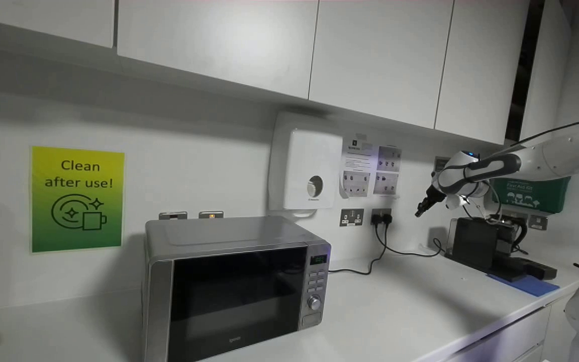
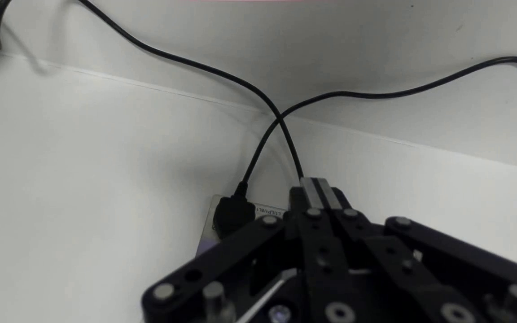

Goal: Flip the left switch of the socket on the right

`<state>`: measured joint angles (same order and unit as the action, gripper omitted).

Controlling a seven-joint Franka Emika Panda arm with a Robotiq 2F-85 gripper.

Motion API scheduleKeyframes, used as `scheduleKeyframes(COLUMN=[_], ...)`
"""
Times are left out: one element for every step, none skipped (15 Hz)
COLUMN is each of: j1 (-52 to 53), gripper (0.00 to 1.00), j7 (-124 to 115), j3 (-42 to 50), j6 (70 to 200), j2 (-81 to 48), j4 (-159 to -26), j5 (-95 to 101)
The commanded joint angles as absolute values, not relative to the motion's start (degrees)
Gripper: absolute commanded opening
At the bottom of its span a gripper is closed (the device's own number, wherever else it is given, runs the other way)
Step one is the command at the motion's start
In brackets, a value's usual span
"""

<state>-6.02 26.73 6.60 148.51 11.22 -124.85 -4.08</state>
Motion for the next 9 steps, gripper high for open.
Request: scheduleKeyframes(j1=[-5.5, -5.8, -5.9, -6.2, -6.4, -6.5, -6.5, -6.6, -6.6], gripper=[0.00, 0.00, 0.00, 0.00, 0.00, 0.00, 0.00, 0.00, 0.00], j7=[26.7, 26.0, 25.6, 24.7, 23.9, 23.4, 22.7, 22.1, 21.8], j3=[8.0, 8.0, 8.1, 8.0, 7.9, 7.9, 7.8, 7.8, 7.7], j6=[145.9, 144.5, 143.4, 142.0, 141.0, 140.3, 139.5, 138.6, 137.5], j2=[16.6, 17.4, 18.1, 18.8, 19.4, 19.9, 20.4, 20.9, 21.2], j4=[-128.6, -128.9, -129.1, -129.2, -129.4, -129.5, -129.6, -129.7, -129.6], j5=[-1.3, 0.0, 0.9, 2.4, 3.7, 4.7, 5.7, 6.7, 7.6])
